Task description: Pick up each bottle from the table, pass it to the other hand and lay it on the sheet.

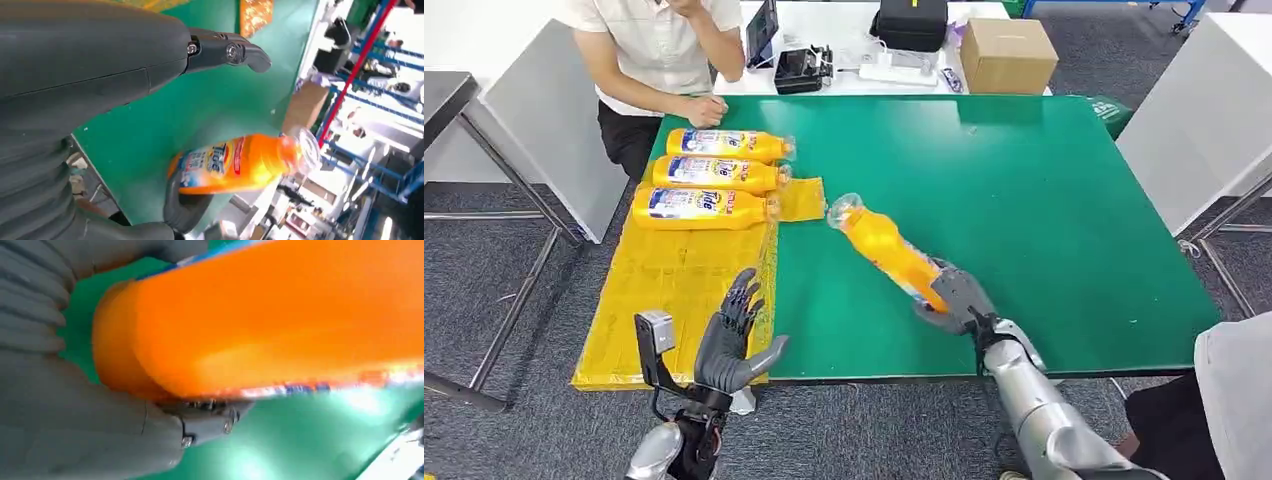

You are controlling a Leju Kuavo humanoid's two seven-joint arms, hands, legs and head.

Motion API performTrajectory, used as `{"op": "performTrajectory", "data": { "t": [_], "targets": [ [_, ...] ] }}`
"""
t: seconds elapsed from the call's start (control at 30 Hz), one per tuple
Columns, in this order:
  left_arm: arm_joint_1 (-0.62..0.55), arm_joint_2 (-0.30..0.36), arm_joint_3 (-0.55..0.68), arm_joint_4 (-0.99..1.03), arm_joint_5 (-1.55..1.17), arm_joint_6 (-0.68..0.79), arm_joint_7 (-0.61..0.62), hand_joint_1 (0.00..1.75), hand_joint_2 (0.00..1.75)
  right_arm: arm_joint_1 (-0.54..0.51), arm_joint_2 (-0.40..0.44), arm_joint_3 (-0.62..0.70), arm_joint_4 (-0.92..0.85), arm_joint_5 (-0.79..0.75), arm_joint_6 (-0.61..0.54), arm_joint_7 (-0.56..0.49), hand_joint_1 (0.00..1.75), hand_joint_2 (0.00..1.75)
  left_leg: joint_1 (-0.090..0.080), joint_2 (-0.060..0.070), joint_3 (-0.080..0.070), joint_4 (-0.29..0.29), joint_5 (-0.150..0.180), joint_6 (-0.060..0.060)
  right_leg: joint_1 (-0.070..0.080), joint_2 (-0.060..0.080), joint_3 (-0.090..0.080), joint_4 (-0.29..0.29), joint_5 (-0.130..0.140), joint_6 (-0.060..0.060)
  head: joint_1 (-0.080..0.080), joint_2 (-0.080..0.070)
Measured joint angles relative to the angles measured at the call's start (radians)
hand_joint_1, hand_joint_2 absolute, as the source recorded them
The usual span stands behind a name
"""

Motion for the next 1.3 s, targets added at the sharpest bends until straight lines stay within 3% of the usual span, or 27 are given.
{"op": "performTrajectory", "data": {
  "t": [0.23,0.37,0.63,1.3],
  "targets": [
    [-0.012,0.000,-0.048,0.018,-0.025,0.035,-0.013,0.00,1.75,0.080,0.071,0.097,-0.177,-0.089,0.055,0.021,1.75,1.75,0.000,-0.001,-0.007,0.000,0.000,0.000,-0.001,0.000,-0.007,0.000,0.000,0.000,0.000,0.000],
    [-0.033,-0.001,-0.074,0.022,-0.156,0.135,-0.046,0.00,1.75,0.100,0.089,0.196,-0.204,-0.089,0.070,0.040,1.75,1.75,0.000,-0.003,-0.009,0.000,0.000,0.000,-0.001,-0.001,-0.009,0.000,0.000,0.000,0.000,0.000],
    [-0.052,-0.014,-0.093,0.043,-0.202,0.158,-0.045,0.00,1.75,0.123,0.105,0.347,-0.209,-0.061,0.058,0.052,1.75,1.75,0.000,-0.002,-0.011,0.000,0.000,0.000,0.000,-0.001,-0.010,0.000,0.000,0.000,0.000,0.000],
    [-0.072,-0.029,-0.092,0.075,-0.146,0.145,-0.035,0.00,1.75,0.144,0.123,0.452,-0.201,-0.020,0.005,0.038,1.75,1.75,0.000,-0.002,-0.012,0.000,0.000,0.000,0.000,-0.001,-0.011,0.000,0.000,0.000,0.000,0.000]
  ]
}}
